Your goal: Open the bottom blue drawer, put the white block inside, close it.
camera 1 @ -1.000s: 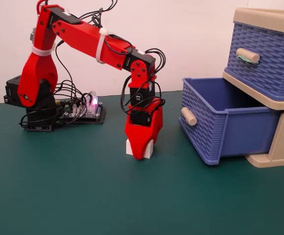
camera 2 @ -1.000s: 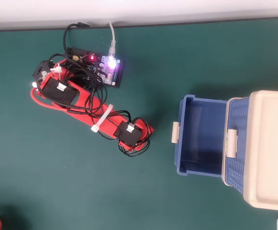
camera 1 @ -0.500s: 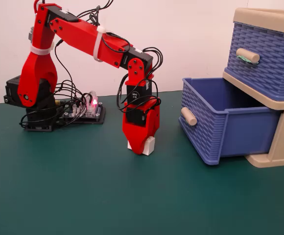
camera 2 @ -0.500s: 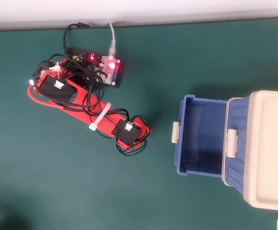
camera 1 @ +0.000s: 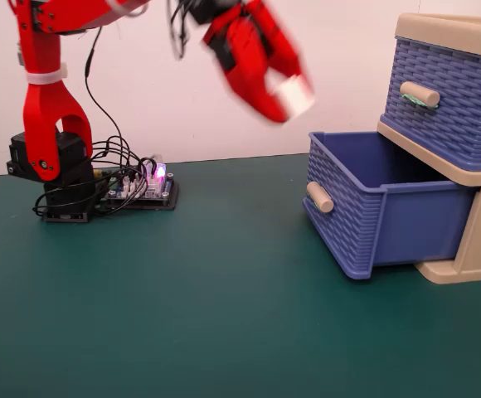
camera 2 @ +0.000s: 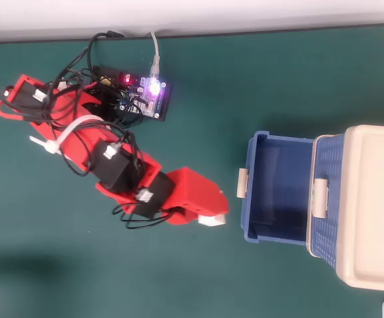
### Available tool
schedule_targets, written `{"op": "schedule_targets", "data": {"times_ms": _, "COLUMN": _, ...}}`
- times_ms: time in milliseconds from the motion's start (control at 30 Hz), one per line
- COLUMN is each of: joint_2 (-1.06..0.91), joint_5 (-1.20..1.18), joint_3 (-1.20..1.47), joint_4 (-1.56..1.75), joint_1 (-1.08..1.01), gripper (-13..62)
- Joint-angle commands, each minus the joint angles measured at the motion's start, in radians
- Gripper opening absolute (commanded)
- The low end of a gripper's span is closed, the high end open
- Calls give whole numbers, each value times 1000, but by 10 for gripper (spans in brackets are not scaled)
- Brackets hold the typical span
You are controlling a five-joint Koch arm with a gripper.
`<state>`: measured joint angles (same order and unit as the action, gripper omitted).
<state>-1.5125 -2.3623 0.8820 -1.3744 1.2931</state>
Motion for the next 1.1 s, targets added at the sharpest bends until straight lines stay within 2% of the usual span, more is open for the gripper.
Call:
{"op": "schedule_targets", "data": {"times_ms": 0, "joint_2": 44, "joint_5": -107, "joint_3": -104, "joint_4": 5, "joint_1": 64, "gripper": -83}}
{"op": "schedule_targets", "data": {"times_ms": 133, "joint_2": 206, "joint_5": -236, "joint_3": -328, "joint_4": 3, "joint_1": 100, "gripper": -81}}
{"op": "schedule_targets", "data": {"times_ms": 333, "joint_2": 367, "joint_5": -258, "joint_3": -494, "joint_4": 2, "joint_1": 144, "gripper": -75}}
{"op": "schedule_targets", "data": {"times_ms": 367, "joint_2": 376, "joint_5": -258, "joint_3": -502, "joint_4": 3, "joint_1": 146, "gripper": -46}}
{"op": "schedule_targets", "data": {"times_ms": 467, "joint_2": 403, "joint_5": -261, "joint_3": -506, "joint_4": 3, "joint_1": 147, "gripper": 282}}
{"op": "schedule_targets", "data": {"times_ms": 500, "joint_2": 403, "joint_5": -262, "joint_3": -505, "joint_4": 3, "joint_1": 147, "gripper": 327}}
{"op": "schedule_targets", "data": {"times_ms": 667, "joint_2": 321, "joint_5": -250, "joint_3": -497, "joint_4": -104, "joint_1": 137, "gripper": 339}}
{"op": "schedule_targets", "data": {"times_ms": 833, "joint_2": 207, "joint_5": -213, "joint_3": -495, "joint_4": -400, "joint_1": 107, "gripper": 339}}
{"op": "schedule_targets", "data": {"times_ms": 1067, "joint_2": 290, "joint_5": -149, "joint_3": -436, "joint_4": -492, "joint_1": 69, "gripper": 340}}
